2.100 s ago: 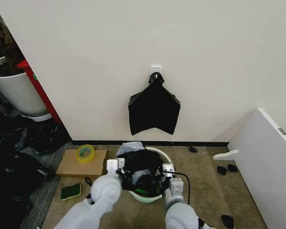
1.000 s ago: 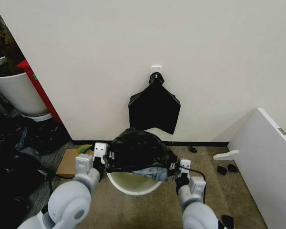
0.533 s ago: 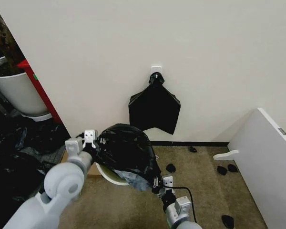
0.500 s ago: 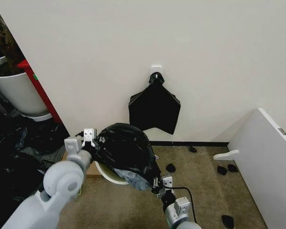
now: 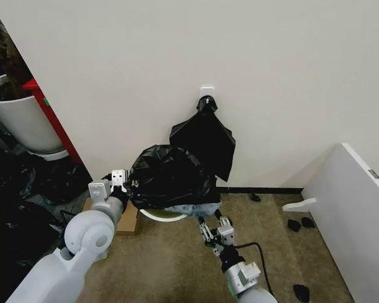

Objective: Place the garbage bag over the trash bin.

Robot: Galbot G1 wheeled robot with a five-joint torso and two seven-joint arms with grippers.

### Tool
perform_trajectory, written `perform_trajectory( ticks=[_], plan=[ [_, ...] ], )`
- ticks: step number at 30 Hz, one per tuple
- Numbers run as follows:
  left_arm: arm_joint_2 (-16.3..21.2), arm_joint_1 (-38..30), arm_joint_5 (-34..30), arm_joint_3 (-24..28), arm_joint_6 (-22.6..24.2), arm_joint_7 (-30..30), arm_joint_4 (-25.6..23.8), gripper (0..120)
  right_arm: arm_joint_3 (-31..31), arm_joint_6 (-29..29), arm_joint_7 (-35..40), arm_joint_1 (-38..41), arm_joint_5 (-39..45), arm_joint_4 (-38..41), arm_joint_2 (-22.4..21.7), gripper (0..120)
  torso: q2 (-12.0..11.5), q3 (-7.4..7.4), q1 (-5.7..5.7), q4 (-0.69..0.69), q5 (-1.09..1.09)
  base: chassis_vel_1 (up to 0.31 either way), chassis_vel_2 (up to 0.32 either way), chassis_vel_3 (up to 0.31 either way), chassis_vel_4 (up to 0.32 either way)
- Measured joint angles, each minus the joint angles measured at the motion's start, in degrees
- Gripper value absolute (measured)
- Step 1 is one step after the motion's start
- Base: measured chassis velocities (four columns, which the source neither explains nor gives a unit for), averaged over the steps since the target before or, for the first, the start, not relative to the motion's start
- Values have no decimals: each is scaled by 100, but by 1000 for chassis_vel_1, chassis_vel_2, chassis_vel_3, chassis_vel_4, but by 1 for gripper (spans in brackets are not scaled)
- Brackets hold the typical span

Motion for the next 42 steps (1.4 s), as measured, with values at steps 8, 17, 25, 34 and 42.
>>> perform_trajectory(
  ticks=[8,17,25,34,42],
  plan=[
    [-27,172,0,-148,7,-24,-30,0,596,1037,-235,21,-1983,-744,-160,84,0,0,0,1,2,0,0,0,0],
    [-90,235,8,-140,57,-57,-68,0,1273,1635,-249,31,-3294,-671,-94,99,0,1,0,0,1,0,0,0,0],
    [-165,226,9,-101,101,-112,-88,0,1495,2122,-775,196,-4195,-822,41,73,0,0,0,-1,1,0,0,0,0],
    [-200,234,9,-63,117,-127,-103,0,1334,1905,-538,318,-4179,-799,105,39,0,0,0,0,1,0,0,0,0],
    [-214,191,2,-4,130,-134,-82,0,1307,1873,-601,369,-4403,-896,153,12,0,0,0,0,1,0,0,0,0]
  ],
)
